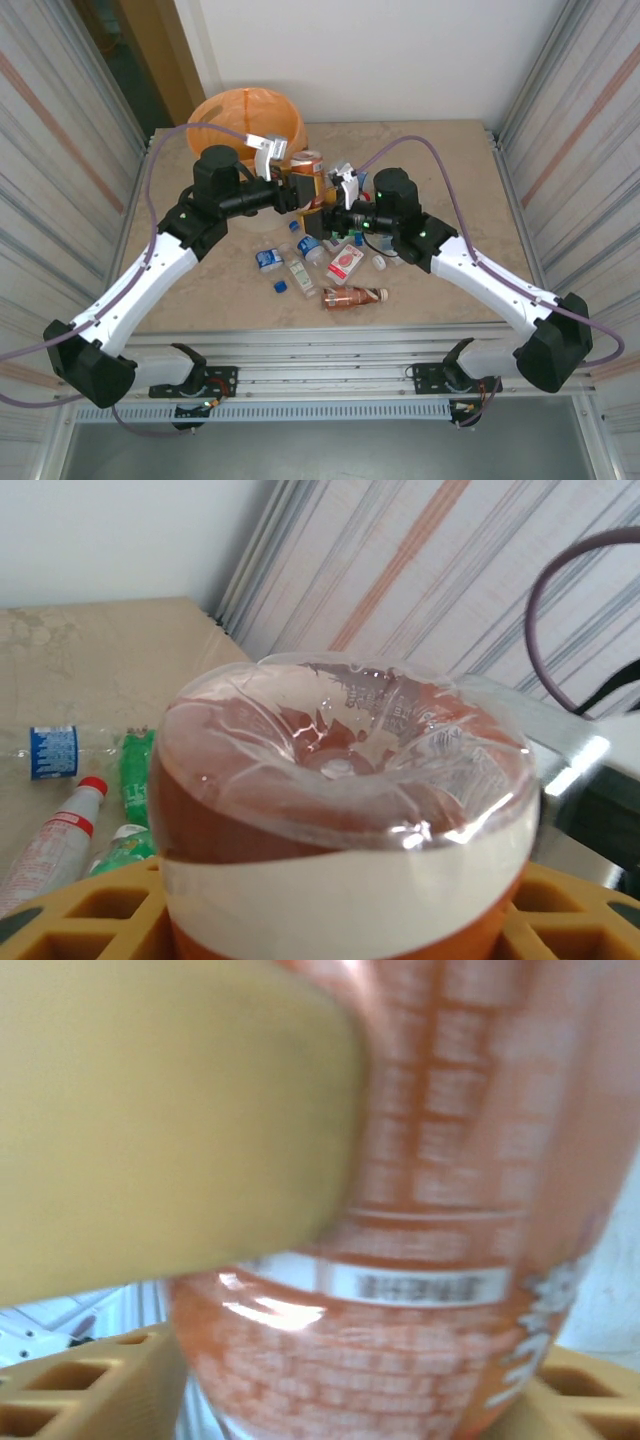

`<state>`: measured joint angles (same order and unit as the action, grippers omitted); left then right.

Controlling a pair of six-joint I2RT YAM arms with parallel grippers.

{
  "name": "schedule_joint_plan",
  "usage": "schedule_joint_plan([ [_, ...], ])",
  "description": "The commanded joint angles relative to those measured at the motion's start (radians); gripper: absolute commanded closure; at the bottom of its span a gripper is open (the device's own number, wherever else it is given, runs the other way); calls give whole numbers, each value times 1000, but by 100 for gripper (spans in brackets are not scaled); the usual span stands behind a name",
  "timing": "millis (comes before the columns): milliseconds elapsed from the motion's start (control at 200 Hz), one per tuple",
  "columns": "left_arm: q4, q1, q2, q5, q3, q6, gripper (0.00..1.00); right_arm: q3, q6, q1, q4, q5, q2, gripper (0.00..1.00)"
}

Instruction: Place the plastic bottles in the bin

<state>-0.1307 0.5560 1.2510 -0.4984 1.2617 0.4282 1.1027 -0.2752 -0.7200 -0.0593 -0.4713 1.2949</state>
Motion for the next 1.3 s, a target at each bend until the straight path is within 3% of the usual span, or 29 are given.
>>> schedule_joint_plan([
  [0,-8,-14,-11,46,55,-38,72,10,8,-7,7,36,-40,22],
  [135,-51,-56,1,88,110,-69,73,-13,14,-7,45,93,-79,11],
  [456,-186,-181,107,306,348,-173,77,-62,21,-6,169,259,-177,0],
  [721,-307,-271,291,458,567,-246,76,-68,42,-7,337,407,-215,2],
  [1082,-459,-309,529,517,804,-292,73,-57,60,-9,558,521,-204,2],
  [1297,-504,-312,622,539,853,-303,70,-50,80,-46,687,553,-176,2],
])
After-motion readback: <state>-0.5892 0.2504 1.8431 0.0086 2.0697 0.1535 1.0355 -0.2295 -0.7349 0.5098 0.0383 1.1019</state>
